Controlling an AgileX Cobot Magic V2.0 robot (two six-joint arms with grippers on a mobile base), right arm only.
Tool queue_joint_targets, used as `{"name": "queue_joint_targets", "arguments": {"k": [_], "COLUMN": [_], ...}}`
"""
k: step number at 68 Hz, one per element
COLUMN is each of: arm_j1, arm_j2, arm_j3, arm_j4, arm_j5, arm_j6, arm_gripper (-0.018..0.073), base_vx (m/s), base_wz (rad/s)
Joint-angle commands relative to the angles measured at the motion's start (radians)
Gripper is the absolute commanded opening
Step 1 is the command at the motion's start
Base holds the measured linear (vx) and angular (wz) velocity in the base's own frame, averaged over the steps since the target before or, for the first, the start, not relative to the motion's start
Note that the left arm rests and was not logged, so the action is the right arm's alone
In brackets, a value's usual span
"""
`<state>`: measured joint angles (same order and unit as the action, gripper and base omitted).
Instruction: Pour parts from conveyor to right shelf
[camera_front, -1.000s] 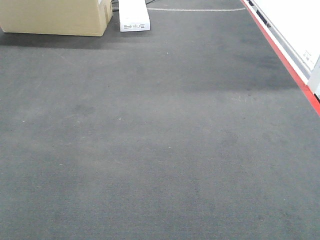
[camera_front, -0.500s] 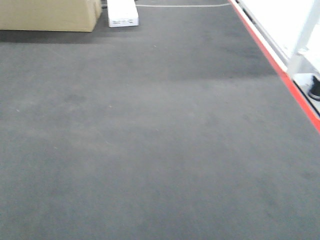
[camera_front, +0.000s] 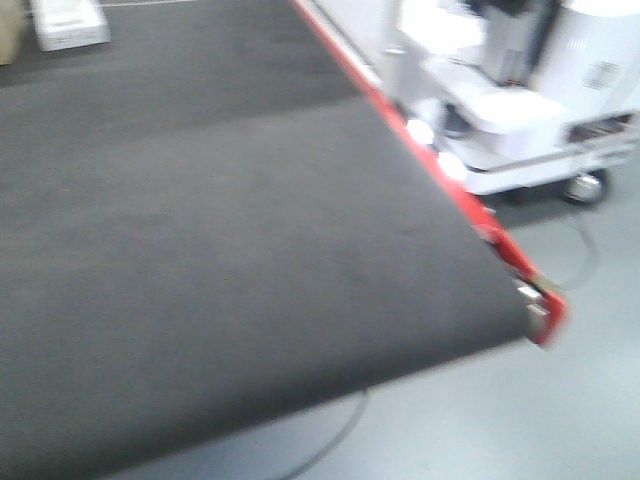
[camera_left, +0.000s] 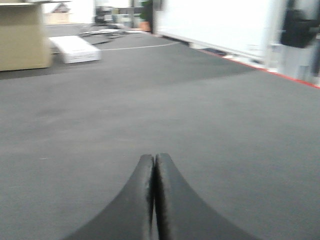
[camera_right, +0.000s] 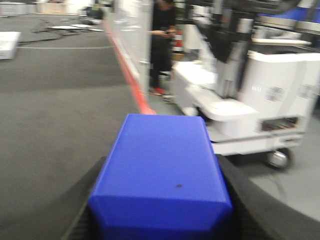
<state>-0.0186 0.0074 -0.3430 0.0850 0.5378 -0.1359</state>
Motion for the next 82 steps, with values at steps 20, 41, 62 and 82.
{"name": "queue_joint_targets", "arguments": {"k": [20,41,62,82], "arm_j1": [0.000,0.000,0.000,0.000], "arm_j2": [0.014,0.014,0.014,0.014], "arm_j3": [-0.026,-0.026,-0.026,-0.026], "arm_j4": [-0.001,-0.001,-0.001,-0.001], "arm_j5": [-0.073,-0.073,-0.073,-0.072], "arm_j6": [-0.011,-0.011,-0.011,-0.011], "arm_gripper": [-0.0006,-0.0006,-0.0006,-0.0006], "base_vx": [-0.31,-0.33,-0.33,-0.32], "base_wz": [-0.75,-0.62,-0.64,-0.69]}}
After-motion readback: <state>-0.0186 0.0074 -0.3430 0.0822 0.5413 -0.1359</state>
